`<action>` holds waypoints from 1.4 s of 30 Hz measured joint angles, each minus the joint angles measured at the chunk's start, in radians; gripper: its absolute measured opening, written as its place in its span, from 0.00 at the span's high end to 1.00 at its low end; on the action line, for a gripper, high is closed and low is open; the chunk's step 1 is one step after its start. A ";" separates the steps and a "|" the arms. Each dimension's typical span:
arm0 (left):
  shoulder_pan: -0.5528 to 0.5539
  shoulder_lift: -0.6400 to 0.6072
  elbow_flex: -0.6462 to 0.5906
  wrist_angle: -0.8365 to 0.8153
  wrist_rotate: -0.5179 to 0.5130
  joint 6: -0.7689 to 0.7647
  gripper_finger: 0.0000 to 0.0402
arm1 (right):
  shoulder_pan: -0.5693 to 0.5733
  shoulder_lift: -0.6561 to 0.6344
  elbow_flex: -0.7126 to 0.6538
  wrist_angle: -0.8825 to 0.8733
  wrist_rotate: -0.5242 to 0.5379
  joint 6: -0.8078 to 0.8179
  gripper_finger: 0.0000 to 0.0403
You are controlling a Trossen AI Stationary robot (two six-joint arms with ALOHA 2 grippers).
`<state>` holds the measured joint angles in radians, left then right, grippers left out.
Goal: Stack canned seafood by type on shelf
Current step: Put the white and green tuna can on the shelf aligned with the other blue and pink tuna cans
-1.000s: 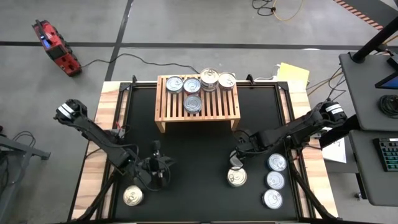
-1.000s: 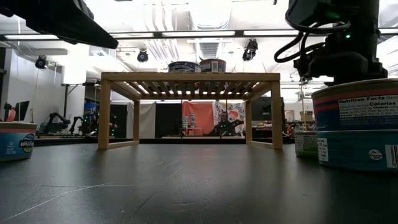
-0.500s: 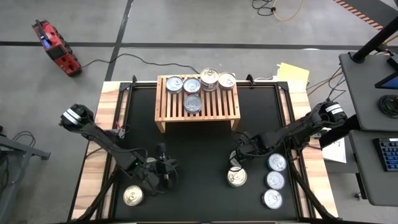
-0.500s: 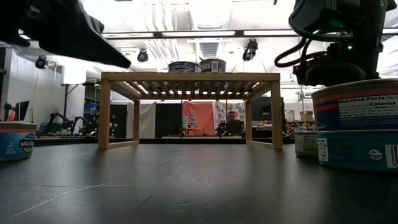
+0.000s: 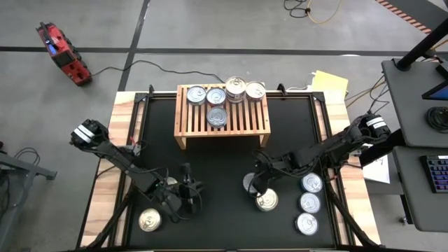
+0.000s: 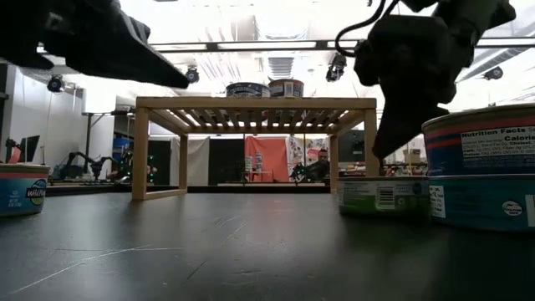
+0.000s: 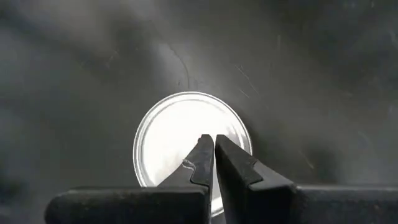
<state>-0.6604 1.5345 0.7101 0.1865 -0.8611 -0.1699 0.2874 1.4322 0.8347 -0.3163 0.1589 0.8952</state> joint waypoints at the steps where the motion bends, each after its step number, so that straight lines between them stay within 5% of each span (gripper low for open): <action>1: 0.003 0.000 0.000 0.018 0.021 0.011 1.00 | 0.000 -0.004 0.007 -0.011 0.000 -0.011 0.98; 6: 0.029 0.021 0.000 0.145 0.120 0.055 1.00 | 0.000 -0.044 0.030 -0.100 0.000 -0.034 0.98; 19: 0.109 0.270 0.001 0.594 0.141 0.182 1.00 | 0.000 -0.094 0.028 -0.226 0.000 -0.043 0.98; 30: 0.160 0.429 0.104 0.630 0.220 0.201 1.00 | 0.000 -0.091 0.028 -0.225 0.001 -0.096 0.98; 42: 0.239 0.449 0.117 0.651 0.330 0.214 1.00 | 0.000 -0.091 0.028 -0.225 0.018 -0.086 0.98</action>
<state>-0.4210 1.9839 0.8272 0.8379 -0.5316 0.0437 0.2878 1.3411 0.8627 -0.5411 0.1772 0.8096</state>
